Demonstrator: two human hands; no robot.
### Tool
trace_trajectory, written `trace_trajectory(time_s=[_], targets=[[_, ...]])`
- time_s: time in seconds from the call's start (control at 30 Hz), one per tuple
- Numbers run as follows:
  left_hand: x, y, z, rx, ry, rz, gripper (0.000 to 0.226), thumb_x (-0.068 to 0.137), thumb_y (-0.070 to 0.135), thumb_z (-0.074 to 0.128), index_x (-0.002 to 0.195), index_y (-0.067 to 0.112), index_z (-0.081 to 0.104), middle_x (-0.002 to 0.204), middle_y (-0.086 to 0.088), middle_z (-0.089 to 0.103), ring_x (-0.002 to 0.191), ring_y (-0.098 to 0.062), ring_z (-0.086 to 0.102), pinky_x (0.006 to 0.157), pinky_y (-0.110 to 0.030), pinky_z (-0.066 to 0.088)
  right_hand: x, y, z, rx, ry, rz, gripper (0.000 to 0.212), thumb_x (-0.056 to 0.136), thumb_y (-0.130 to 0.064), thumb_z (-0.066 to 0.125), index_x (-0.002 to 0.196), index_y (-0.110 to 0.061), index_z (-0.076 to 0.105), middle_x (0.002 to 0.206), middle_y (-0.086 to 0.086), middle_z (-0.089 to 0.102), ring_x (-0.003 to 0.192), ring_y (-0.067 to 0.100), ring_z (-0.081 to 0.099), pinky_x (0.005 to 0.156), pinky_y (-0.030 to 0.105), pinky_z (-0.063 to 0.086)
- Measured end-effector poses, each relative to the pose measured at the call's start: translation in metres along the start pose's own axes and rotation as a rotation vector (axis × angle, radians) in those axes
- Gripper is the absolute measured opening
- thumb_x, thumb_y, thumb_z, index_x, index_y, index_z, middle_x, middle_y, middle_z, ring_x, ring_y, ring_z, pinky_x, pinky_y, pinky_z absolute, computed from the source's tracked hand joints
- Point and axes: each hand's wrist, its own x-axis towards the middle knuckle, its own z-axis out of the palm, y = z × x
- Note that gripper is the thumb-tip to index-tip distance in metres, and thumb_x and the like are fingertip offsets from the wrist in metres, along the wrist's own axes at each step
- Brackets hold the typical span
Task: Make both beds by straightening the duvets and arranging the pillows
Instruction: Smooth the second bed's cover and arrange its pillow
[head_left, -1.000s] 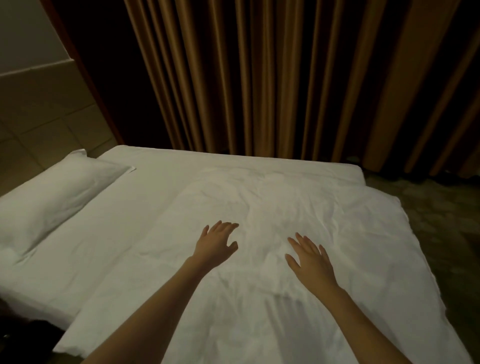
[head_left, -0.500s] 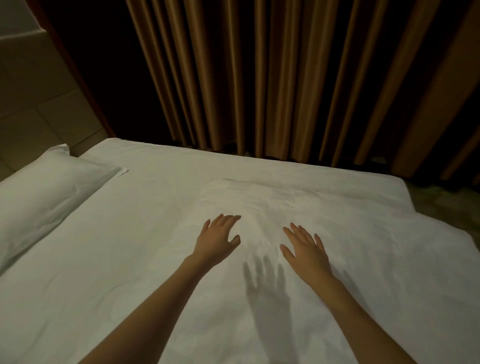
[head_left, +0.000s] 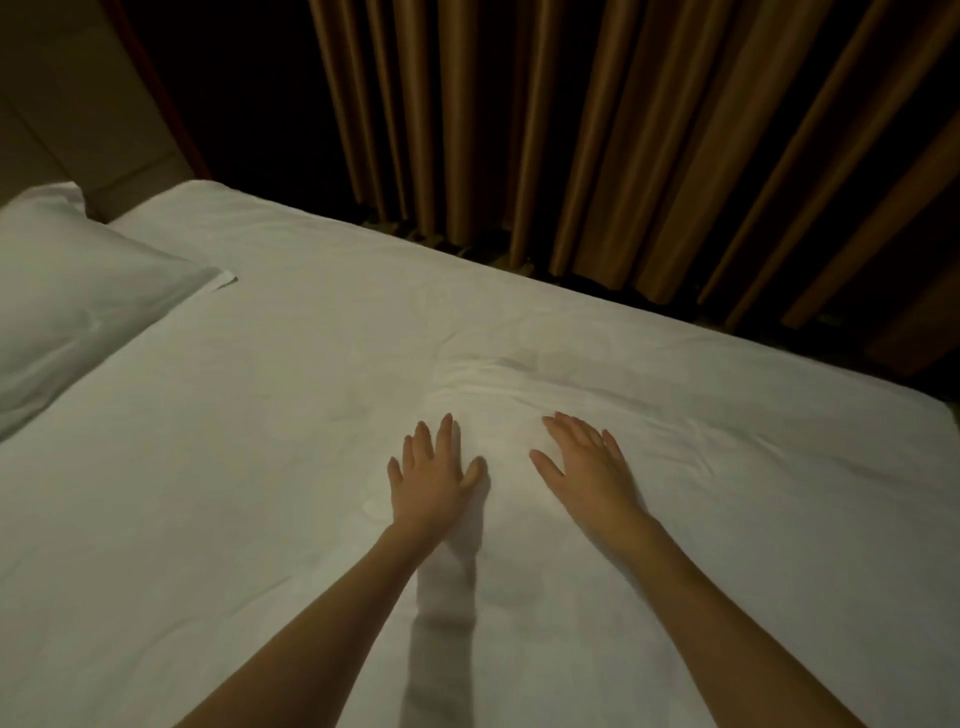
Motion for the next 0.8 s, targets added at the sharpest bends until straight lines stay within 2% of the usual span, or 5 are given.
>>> trace_trajectory(time_s=[0.1, 0.2, 0.4, 0.63, 0.8], targets=[[0.038, -0.015, 0.014, -0.015, 0.016, -0.057, 0.073, 0.092, 0.066, 0.024, 0.151, 0.033, -0.005, 0.161, -0.004, -0.004, 0.147, -0.028, 0.000, 0.116, -0.052, 0.002, 0.066, -0.019, 0.017, 0.013, 0.008, -0.026, 0.062, 0.098, -0.054, 0.031, 0.151, -0.023, 0.020, 0.158, -0.003, 0.019, 0.145, 0.013, 0.014, 0.119, 0.037, 0.003], [0.068, -0.028, 0.033, -0.045, 0.066, -0.113, 0.078, 0.086, 0.074, 0.019, 0.151, 0.035, -0.002, 0.161, -0.002, 0.002, 0.147, -0.026, 0.006, 0.115, -0.052, 0.007, 0.131, -0.032, 0.033, 0.020, 0.008, -0.010, 0.070, 0.093, -0.063, 0.032, 0.150, -0.024, 0.019, 0.157, -0.002, 0.022, 0.144, 0.016, 0.018, 0.119, 0.040, 0.003], [0.088, -0.041, 0.083, -0.079, 0.156, -0.105, 0.075, 0.088, 0.073, 0.012, 0.140, 0.024, 0.036, 0.138, -0.014, 0.052, 0.124, -0.036, 0.051, 0.097, -0.060, 0.039, 0.209, -0.034, 0.067, 0.026, -0.162, 0.071, 0.089, 0.078, -0.080, 0.040, 0.146, -0.026, 0.026, 0.144, 0.003, 0.045, 0.129, 0.026, 0.044, 0.109, 0.042, 0.030], [0.095, -0.058, 0.121, -0.142, 0.194, -0.051, 0.072, 0.081, 0.064, 0.037, 0.143, 0.028, 0.032, 0.145, -0.011, 0.045, 0.135, -0.029, 0.032, 0.107, -0.054, 0.021, 0.248, -0.060, 0.097, 0.100, -0.316, 0.142, 0.092, 0.073, -0.085, 0.038, 0.143, -0.027, 0.025, 0.139, 0.007, 0.050, 0.124, 0.031, 0.049, 0.099, 0.042, 0.034], [0.089, -0.065, 0.126, -0.241, 0.180, -0.002, 0.069, 0.085, 0.070, 0.029, 0.146, 0.038, 0.022, 0.152, -0.003, 0.033, 0.142, -0.022, 0.020, 0.113, -0.047, 0.010, 0.239, -0.060, 0.112, 0.149, -0.284, 0.210, 0.092, 0.072, -0.085, 0.041, 0.136, -0.020, 0.030, 0.131, 0.004, 0.055, 0.118, 0.029, 0.053, 0.095, 0.042, 0.035]])
